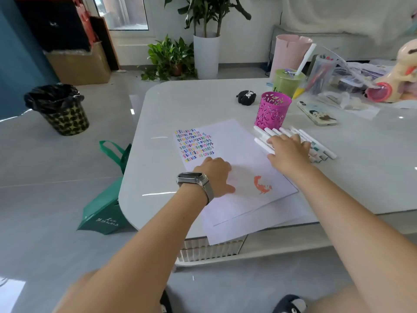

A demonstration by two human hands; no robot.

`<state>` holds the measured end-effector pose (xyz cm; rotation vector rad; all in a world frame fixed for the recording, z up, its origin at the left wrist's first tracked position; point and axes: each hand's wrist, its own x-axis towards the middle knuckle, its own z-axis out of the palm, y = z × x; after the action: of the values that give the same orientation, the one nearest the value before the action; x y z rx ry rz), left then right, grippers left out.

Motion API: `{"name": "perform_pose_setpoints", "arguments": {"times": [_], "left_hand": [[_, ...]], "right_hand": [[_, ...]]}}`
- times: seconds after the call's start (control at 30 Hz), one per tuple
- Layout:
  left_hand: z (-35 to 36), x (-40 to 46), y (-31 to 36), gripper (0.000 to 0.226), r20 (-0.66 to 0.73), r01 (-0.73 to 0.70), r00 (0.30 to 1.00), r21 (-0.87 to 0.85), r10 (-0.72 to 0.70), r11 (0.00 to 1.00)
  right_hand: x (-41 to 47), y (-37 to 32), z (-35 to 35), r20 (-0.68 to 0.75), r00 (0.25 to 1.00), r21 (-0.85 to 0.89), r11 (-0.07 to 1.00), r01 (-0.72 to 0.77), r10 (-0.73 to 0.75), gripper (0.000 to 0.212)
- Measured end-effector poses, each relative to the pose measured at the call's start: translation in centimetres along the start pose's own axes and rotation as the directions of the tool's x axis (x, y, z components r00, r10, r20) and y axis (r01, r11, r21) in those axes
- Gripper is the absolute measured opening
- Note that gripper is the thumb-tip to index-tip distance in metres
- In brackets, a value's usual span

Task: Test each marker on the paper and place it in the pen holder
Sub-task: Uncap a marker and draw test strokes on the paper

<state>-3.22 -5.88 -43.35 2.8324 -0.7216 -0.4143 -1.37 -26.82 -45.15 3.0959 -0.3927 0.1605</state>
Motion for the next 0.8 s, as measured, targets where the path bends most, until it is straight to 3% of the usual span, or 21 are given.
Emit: {"name": "perform_pose_setpoints", "arguments": {"times": [0.17, 0.33, 0.43, 0.5, 0.53, 0.6, 0.67, 0.7, 0.73, 0.8], "left_hand": [[-0.8, -0.3, -0.3, 0.04, -0.095, 0.122, 0.989, 0.128, -0.11, 0.984], [-1.1, 0.4, -1.3, 0.043, -0.014, 0.114, 0.993, 0.041, -0.114, 0.993], [-0.3, 0.0, -2.4, 0.033, -0.056, 0.044, 0.997, -0.183, -0.055, 0.982], [0.2, -0.9, -3.4, 0.027, -0.102, -0.003, 0.994, -0.317, -0.031, 0.948], [0.6, -1.5, -4.0, 0.025, -0.126, -0.028, 0.992, -0.37, -0.02, 0.929], [1.5, -2.8, -5.2, 0.023, -0.176, -0.075, 0.984, -0.473, -0.011, 0.878], [2.5, -4.2, -6.2, 0.022, -0.241, -0.112, 0.97, -0.58, -0.039, 0.807], [2.8, -4.8, -6.6, 0.023, -0.269, -0.128, 0.961, -0.635, -0.063, 0.762], [3.0, -5.4, -6.8, 0.023, -0.282, -0.138, 0.955, -0.699, -0.093, 0.701], [2.7, -5.9, -7.0, 0.026, -0.283, -0.147, 0.947, -0.8, -0.15, 0.581]], "right_hand": [[-0.1, -1.1, 0.1, 0.023, 1.0, -0.19, 0.982, -0.008, 0.013, 0.022], [0.2, -4.4, -1.5, 0.057, 0.998, -0.278, 0.96, 0.04, -0.025, 0.036], [0.7, -7.0, -3.4, 0.064, 0.998, -0.072, 0.997, 0.033, -0.028, 0.025], [0.7, -8.2, -4.5, 0.087, 0.994, 0.278, 0.959, 0.044, -0.071, 0.014], [0.5, -8.8, -4.8, 0.104, 0.989, 0.49, 0.871, 0.04, -0.104, 0.017], [-0.8, -9.7, -5.1, 0.129, 0.981, 0.828, 0.56, -0.025, -0.146, 0.02], [-2.8, -10.2, -4.9, 0.174, 0.964, 0.968, 0.216, -0.13, -0.199, 0.017], [-3.8, -10.3, -4.6, 0.186, 0.955, 0.981, 0.101, -0.167, -0.23, 0.014], [-4.7, -10.5, -4.3, 0.191, 0.948, 0.981, 0.041, -0.187, -0.253, 0.012], [-6.0, -11.1, -3.9, 0.195, 0.938, 0.98, 0.023, -0.197, -0.288, 0.011]]}}
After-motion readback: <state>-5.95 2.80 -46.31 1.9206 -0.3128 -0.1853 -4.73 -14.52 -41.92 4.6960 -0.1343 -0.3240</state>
